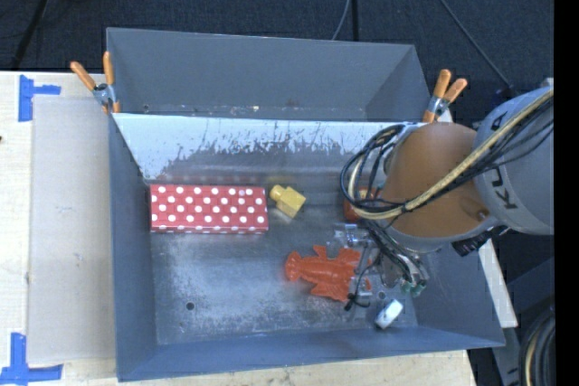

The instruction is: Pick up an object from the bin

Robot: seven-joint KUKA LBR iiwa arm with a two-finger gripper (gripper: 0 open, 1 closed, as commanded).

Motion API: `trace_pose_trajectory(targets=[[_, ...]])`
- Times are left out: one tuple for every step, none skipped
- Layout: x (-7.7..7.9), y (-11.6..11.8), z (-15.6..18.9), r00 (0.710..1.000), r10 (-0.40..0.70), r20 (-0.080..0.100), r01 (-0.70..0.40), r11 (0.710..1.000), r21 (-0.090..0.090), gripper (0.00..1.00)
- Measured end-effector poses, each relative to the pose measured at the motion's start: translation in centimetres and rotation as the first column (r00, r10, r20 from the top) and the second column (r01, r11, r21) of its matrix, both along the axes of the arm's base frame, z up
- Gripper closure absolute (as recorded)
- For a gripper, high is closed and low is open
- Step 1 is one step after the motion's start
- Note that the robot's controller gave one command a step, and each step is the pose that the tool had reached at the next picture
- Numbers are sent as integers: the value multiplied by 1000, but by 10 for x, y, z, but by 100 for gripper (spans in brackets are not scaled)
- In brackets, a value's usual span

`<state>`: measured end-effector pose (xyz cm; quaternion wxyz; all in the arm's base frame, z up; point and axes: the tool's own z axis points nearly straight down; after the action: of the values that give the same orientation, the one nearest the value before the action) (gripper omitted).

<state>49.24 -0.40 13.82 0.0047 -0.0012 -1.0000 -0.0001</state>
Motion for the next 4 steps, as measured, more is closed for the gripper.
trace_pose_trajectory(targets=[[2, 0, 4, 1000, 0, 7, 0, 1000, 0, 0], [6, -12, -28, 997, -83, 10, 83, 997, 1, 0], [-2, -25, -70, 995, -101, 2, 101, 995, 0, 0], [-1, -25, -69, 991, -137, 5, 137, 991, 1, 0]])
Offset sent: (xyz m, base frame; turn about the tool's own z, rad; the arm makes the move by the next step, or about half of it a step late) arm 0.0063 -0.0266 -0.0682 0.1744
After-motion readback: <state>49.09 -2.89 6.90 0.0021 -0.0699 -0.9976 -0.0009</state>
